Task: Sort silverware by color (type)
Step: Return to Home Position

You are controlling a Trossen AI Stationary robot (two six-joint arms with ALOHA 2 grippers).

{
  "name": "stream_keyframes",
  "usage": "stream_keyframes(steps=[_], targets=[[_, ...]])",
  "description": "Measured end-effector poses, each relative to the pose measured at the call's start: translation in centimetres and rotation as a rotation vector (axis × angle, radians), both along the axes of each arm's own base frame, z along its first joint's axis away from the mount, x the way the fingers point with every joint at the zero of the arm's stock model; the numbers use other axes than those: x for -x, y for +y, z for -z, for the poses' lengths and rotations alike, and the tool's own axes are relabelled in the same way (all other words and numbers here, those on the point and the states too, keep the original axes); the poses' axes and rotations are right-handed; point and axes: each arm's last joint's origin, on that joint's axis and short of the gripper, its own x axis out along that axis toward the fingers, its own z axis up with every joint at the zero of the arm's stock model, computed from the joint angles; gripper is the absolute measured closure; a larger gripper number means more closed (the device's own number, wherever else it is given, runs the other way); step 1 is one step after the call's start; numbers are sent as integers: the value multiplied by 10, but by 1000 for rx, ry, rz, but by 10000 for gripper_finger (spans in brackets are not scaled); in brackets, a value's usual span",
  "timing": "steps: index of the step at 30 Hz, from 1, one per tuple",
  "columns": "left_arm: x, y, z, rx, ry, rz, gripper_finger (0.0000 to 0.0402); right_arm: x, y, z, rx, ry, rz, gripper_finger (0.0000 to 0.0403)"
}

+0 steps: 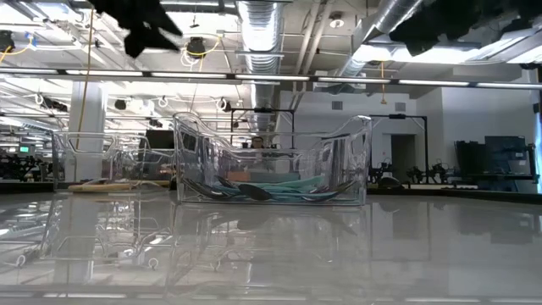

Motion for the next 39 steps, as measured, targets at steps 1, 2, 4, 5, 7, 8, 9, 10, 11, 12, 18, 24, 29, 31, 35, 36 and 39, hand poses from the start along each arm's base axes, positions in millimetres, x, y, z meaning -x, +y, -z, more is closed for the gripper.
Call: stream_keyframes(steps=[1, 2, 4, 5, 7, 8, 9, 10, 11, 12, 18, 24, 29, 31, 35, 36, 39], targets=[[3, -9, 0, -29, -59, 38, 219, 3, -1, 3, -3, -27, 26, 306], [7, -17, 1, -62, -120, 75, 219, 6, -2, 6, -8, -50, 46, 306], [14, -31, 9, -128, -221, 147, 219, 11, -4, 13, -26, -99, 78, 306], [17, -37, 14, -147, -264, 176, 219, 14, -4, 17, -39, -122, 88, 306], [22, -45, 27, -171, -352, 218, 219, 18, -7, 26, -66, -178, 111, 306], [25, -48, 34, -180, -385, 237, 219, 20, -8, 32, -83, -199, 135, 306], [27, -51, 42, -189, -413, 254, 219, 22, -10, 37, -102, -223, 166, 306], [28, -54, 49, -189, -431, 266, 219, 24, -12, 42, -119, -244, 199, 306], [30, -56, 57, -191, -455, 277, 219, 25, -14, 48, -139, -262, 230, 306], [31, -57, 63, -195, -480, 284, 219, 27, -16, 52, -157, -273, 256, 306], [35, -62, 93, -203, -543, 313, 219, 33, -22, 73, -225, -307, 312, 313], [32, -63, 120, -206, -577, 313, 219, 36, -22, 89, -227, -282, 314, 344], [30, -62, 136, -201, -595, 306, 219, 38, -21, 105, -213, -265, 312, 369], [30, -62, 143, -198, -600, 305, 219, 40, -21, 111, -212, -268, 311, 380], [30, -62, 148, -197, -599, 305, 219, 44, -21, 119, -211, -275, 313, 386], [30, -62, 149, -196, -599, 309, 219, 45, -22, 120, -210, -273, 316, 384], [30, -63, 150, -189, -592, 329, 219, 49, -23, 122, -201, -254, 332, 373]])
